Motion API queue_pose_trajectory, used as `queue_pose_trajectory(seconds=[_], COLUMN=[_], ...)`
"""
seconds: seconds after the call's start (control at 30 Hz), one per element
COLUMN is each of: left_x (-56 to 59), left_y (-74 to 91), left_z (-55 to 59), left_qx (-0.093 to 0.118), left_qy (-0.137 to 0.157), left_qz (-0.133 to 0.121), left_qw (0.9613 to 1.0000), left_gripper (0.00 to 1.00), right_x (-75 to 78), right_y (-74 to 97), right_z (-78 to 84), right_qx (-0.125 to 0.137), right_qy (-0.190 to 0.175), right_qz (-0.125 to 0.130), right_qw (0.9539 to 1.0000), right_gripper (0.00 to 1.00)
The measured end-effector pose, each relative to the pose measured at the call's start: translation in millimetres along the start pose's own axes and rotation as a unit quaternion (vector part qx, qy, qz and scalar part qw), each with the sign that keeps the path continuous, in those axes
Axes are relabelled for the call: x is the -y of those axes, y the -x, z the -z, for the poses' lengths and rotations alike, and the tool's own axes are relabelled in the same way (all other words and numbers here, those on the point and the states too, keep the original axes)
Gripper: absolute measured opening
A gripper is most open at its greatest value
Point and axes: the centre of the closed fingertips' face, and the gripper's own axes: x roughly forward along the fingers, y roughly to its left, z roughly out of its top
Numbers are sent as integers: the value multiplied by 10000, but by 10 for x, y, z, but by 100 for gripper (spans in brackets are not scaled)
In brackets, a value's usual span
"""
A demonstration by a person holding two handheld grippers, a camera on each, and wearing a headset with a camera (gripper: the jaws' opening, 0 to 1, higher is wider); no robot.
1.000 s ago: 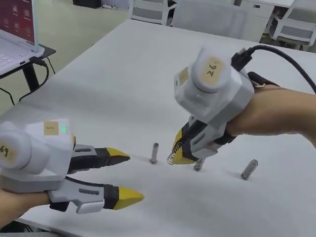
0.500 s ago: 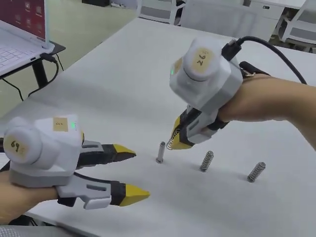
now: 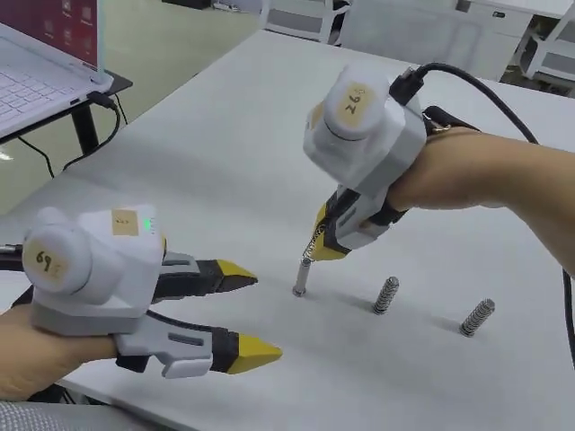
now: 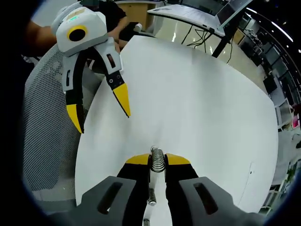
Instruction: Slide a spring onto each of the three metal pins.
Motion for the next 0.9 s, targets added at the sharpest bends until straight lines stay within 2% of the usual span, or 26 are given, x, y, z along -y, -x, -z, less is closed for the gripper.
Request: queue_pose_trajectory(seconds=[0.53, 0.9], left_x=[-2, 8], left_y=[-6, -8], left_z=[-3, -8], left_qx=[16, 5], left_qy=[2, -8], left_qz=[-3, -2], left_qw=[10000, 10000], left_gripper=[44, 43], right_x=[50, -2], right_y=[-129, -242], right_z=[44, 88], right_qx=[-143, -296], right_qy=[-10, -30], right_qz=[-118, -229], right_qw=[9998, 9993], right_gripper=[9, 9])
